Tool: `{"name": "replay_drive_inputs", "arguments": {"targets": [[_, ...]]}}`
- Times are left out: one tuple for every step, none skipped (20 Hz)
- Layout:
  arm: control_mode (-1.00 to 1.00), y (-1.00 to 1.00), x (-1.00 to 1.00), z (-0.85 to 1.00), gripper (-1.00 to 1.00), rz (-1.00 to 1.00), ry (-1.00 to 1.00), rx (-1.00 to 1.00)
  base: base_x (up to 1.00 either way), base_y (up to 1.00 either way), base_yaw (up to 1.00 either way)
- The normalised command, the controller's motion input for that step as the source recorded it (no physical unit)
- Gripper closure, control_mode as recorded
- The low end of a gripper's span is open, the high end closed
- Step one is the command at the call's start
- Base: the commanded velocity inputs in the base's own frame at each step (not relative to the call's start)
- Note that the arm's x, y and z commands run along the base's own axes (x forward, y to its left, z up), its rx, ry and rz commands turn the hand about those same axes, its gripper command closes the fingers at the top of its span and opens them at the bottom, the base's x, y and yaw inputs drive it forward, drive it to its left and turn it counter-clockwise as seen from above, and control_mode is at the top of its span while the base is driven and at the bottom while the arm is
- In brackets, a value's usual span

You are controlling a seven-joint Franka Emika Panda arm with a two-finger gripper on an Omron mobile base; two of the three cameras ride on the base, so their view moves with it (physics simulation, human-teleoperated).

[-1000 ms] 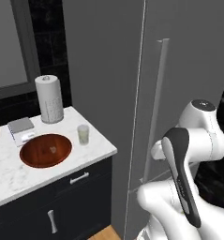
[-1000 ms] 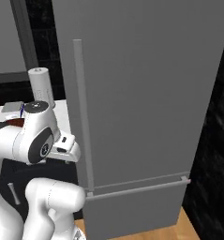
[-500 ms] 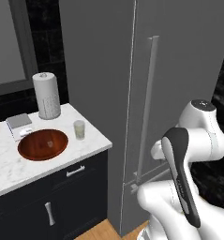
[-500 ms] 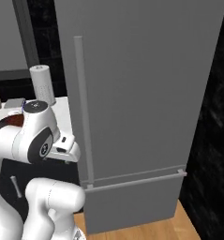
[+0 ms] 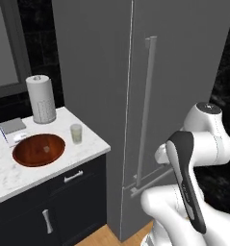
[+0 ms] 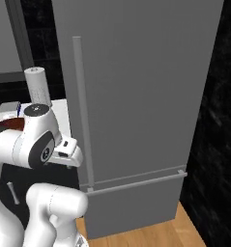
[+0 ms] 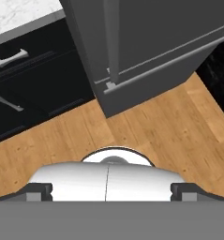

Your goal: Grab a lemon wedge from the fridge and one ice cube from the ice bowl, and put them in the glass of lemonade.

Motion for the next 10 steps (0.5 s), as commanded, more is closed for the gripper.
{"name": "replay_drive_inputs", "arguments": {"targets": [[1.00,0.00,0.00,0.00,-1.00,0.00,0.00,0.00,0.00,0.16,-0.15],[1.00,0.00,0.00,0.00,-1.00,0.00,0.00,0.00,0.00,0.16,-0.14],[1.00,0.00,0.00,0.00,-1.00,0.00,0.00,0.00,0.00,0.25,-0.11],[1.00,0.00,0.00,0.00,-1.00,0.00,0.00,0.00,0.00,0.29,-0.04],[1.00,0.00,0.00,0.00,-1.00,0.00,0.00,0.00,0.00,0.19,0.00],[1.00,0.00,0.00,0.00,-1.00,0.00,0.00,0.00,0.00,0.19,0.00],[1.00,0.00,0.00,0.00,-1.00,0.00,0.00,0.00,0.00,0.17,0.00],[1.00,0.00,0.00,0.00,-1.00,0.00,0.00,0.00,0.00,0.13,0.00],[1.00,0.00,0.00,0.00,-1.00,0.00,0.00,0.00,-0.07,0.11,0.00],[1.00,0.00,0.00,0.00,-1.00,0.00,0.00,0.00,-0.34,0.13,0.00]]}}
